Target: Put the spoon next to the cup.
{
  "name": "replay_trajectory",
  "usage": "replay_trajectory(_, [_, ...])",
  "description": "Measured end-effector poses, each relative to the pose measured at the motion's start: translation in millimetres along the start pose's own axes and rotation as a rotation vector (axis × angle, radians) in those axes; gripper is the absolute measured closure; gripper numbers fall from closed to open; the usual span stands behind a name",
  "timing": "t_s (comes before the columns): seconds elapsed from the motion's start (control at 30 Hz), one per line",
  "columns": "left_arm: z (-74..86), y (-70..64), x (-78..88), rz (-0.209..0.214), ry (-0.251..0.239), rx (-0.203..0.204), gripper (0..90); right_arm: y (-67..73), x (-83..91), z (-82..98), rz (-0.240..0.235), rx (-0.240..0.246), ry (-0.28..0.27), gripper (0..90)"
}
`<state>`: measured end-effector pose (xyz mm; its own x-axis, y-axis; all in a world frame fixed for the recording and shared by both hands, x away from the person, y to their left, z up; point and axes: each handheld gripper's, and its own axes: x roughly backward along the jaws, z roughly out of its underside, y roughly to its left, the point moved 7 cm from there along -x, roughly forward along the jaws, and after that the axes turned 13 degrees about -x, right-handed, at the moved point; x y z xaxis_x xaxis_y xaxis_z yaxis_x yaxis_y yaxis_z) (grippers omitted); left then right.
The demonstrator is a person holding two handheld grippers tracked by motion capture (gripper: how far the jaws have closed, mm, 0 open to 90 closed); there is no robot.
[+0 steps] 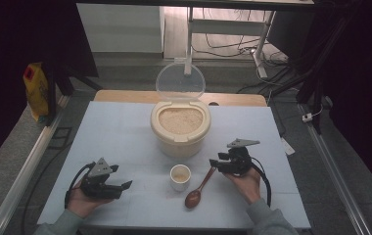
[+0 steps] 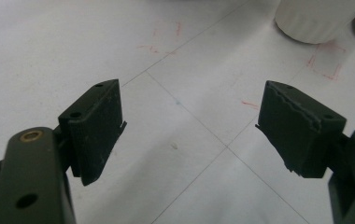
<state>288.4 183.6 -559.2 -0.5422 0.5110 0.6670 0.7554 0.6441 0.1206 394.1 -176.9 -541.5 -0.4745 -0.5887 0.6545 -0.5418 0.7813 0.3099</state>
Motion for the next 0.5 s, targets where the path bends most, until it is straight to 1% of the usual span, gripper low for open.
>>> replay_trajectory(0.07, [0.1,0.1,0.3,0.000,-0.001,0.000,21.6,0.6,8.2,1.3,-0.011,0.012,-0.022,47.9])
replay_trajectory(0.17, [0.2,0.2,0.4,-0.001,-0.001,0.002,21.6,1.4,20.3,6.4,-0.031,0.029,-0.039,47.9])
replay_trajectory(0.37, [-0.1,-0.3,1.3,-0.002,-0.005,0.003,21.6,-1.7,42.8,21.4,-0.018,0.069,-0.071,47.8])
replay_trajectory(0.43, [-0.1,-0.1,1.0,-0.002,-0.004,0.004,21.6,-4.4,50.1,27.7,-0.008,0.076,-0.079,47.8])
replay_trajectory(0.5, [-0.4,-0.7,0.9,-0.001,-0.004,0.003,21.6,-7.0,56.0,32.8,-0.010,0.077,-0.089,47.8])
